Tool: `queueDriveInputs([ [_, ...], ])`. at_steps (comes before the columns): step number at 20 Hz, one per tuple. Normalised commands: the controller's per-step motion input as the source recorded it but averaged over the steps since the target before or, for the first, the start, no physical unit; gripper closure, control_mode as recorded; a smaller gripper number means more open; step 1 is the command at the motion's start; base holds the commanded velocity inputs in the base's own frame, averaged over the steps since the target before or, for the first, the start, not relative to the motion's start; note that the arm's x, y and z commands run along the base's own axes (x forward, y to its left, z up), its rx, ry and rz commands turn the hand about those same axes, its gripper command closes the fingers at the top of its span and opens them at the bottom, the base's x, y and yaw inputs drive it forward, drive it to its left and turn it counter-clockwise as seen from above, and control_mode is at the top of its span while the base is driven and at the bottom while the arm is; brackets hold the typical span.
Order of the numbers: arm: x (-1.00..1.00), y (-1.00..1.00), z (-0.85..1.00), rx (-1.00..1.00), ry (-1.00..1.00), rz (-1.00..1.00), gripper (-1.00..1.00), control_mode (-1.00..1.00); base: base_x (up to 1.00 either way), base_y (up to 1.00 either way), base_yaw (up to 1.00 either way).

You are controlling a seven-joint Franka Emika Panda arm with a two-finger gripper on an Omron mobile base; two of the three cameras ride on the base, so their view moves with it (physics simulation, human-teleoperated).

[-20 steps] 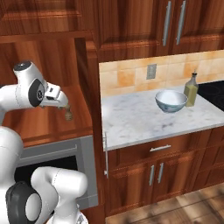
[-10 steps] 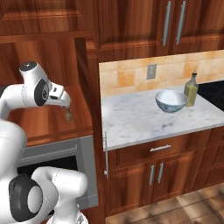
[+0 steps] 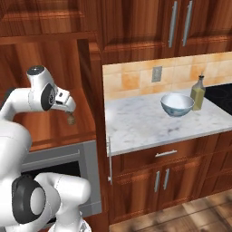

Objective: Retrieve the bottle and the shaker from the cabinet and place them next to the mixing bowl on the counter. Then add garlic from the fridge to the mixing bowl.

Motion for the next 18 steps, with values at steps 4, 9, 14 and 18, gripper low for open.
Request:
queueDriveInputs([
  [4,0.08,0.0,-0.09,0.0,0.0,-0.08,-1.0,-1.0,0.0,0.0,0.0],
  [9,0.21,0.0,-0.04,0.0,0.0,-0.06,-1.0,-1.0,0.0,0.0,0.0],
  [14,0.47,0.0,-0.02,0.0,0.0,-0.06,-1.0,-1.0,0.0,0.0,0.0],
  [18,0.32,0.0,0.0,0.0,0.02,-0.04,-1.0,-1.0,0.0,0.0,0.0],
])
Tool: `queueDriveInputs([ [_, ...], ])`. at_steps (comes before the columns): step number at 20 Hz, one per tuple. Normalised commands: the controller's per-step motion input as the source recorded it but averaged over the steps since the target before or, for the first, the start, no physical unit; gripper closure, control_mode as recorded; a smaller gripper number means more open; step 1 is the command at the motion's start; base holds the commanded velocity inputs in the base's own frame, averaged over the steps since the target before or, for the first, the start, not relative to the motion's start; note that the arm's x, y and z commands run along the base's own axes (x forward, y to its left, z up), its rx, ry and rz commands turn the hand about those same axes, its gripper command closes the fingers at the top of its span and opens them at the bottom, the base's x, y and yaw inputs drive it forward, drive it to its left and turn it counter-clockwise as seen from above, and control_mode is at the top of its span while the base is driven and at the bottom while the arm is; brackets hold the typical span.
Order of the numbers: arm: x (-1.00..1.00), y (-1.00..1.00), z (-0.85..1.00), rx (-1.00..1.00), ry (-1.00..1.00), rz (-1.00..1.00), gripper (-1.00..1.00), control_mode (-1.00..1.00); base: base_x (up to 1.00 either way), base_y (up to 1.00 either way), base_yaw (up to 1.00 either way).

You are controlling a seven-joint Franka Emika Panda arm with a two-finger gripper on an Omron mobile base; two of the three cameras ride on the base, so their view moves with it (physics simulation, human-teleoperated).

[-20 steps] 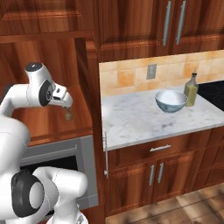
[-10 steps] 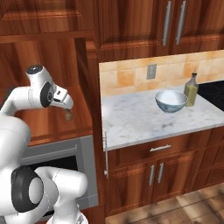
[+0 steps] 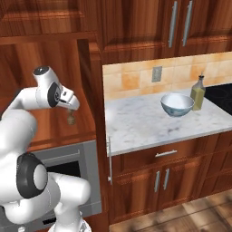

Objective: Retrieve the bottle and the shaker from the cabinet and place them next to the mixing bowl on the counter. Then add garlic from the fridge to the mixing bowl.

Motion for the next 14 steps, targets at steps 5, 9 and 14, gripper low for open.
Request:
queueDriveInputs([
  [5,0.23,0.0,-0.14,0.0,0.05,-0.01,-1.0,-1.0,0.0,0.0,0.0],
  [9,0.21,0.0,-0.37,0.0,0.04,0.0,-1.0,-1.0,0.0,0.0,0.0],
  [14,0.07,0.0,-0.33,0.0,0.03,0.0,-1.0,-1.0,0.0,0.0,0.0],
])
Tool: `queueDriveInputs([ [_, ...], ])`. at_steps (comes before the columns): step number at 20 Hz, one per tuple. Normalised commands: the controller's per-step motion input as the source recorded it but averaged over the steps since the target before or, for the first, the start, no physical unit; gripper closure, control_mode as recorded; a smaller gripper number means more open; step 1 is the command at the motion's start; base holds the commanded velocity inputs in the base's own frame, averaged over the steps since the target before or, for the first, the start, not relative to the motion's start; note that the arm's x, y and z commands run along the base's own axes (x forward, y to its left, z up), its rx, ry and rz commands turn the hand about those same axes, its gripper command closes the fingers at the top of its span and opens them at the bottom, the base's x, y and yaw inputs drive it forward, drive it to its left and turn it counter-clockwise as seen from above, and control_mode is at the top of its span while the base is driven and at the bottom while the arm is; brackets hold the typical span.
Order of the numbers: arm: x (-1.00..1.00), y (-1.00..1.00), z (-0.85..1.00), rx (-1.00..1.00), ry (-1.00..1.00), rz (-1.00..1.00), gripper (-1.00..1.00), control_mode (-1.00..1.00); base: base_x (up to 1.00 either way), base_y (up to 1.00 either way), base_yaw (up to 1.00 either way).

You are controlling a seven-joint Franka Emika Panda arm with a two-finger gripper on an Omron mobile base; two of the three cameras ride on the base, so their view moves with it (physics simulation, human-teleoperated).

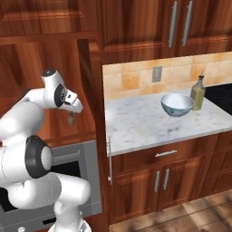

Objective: Retrieve the bottle and the shaker from the cabinet and place them next to the mixing bowl on the counter. Then add garlic from the fridge to the mixing bowl.

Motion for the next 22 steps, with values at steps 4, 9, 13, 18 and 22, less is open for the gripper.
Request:
queueDriveInputs([
  [4,0.07,0.0,-0.32,0.0,0.02,0.0,-1.0,-1.0,0.0,0.0,0.0],
  [9,0.15,0.02,-0.08,0.0,0.0,0.0,-1.0,-1.0,0.0,0.0,0.0],
  [13,0.02,0.0,0.0,0.0,0.0,0.0,-1.0,-1.0,0.0,0.0,0.0],
  [18,0.0,0.0,0.0,0.0,0.0,0.0,-1.0,-1.0,0.0,0.0,0.0],
  [22,0.0,0.0,0.0,0.0,0.0,0.0,1.0,-1.0,0.0,0.0,0.0],
])
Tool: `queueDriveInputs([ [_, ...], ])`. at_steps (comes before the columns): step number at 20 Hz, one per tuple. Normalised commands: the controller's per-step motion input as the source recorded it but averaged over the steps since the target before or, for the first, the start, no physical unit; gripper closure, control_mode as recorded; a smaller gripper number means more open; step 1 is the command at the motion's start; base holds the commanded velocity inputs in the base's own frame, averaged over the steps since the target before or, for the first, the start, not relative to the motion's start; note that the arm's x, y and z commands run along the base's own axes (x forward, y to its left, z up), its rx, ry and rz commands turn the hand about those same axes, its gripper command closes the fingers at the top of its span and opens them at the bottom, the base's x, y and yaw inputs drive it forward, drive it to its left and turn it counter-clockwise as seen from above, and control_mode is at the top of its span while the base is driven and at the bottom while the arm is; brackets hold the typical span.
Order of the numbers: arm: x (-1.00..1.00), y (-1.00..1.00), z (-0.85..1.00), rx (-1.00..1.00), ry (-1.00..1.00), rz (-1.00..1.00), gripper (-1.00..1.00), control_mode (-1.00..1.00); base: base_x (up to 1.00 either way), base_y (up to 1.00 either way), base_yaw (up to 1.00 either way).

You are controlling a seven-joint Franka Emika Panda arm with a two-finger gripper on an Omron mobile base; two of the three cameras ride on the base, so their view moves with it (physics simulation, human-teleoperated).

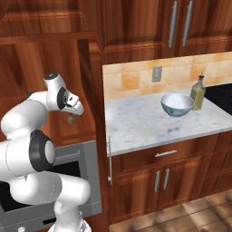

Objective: Retrieve the bottle and the shaker from the cabinet and place them next to the mixing bowl on the counter. Then add garlic from the fridge to the mixing bowl.

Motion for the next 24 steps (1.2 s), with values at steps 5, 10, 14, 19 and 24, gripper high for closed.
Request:
queueDriveInputs([
  [5,0.0,0.0,0.0,0.0,0.0,0.0,1.0,-1.0,0.0,0.0,0.0],
  [10,0.0,0.0,0.0,0.0,0.0,0.0,1.0,-1.0,0.0,0.0,0.0],
  [14,-0.11,0.0,0.0,0.0,0.0,0.0,1.0,-1.0,0.0,0.0,0.0],
  [19,-0.9,0.0,0.4,0.07,-0.14,0.03,1.0,-1.0,0.0,0.0,0.0],
  [24,-1.0,0.05,0.99,0.02,-0.16,0.14,1.0,-1.0,0.0,0.0,0.0],
])
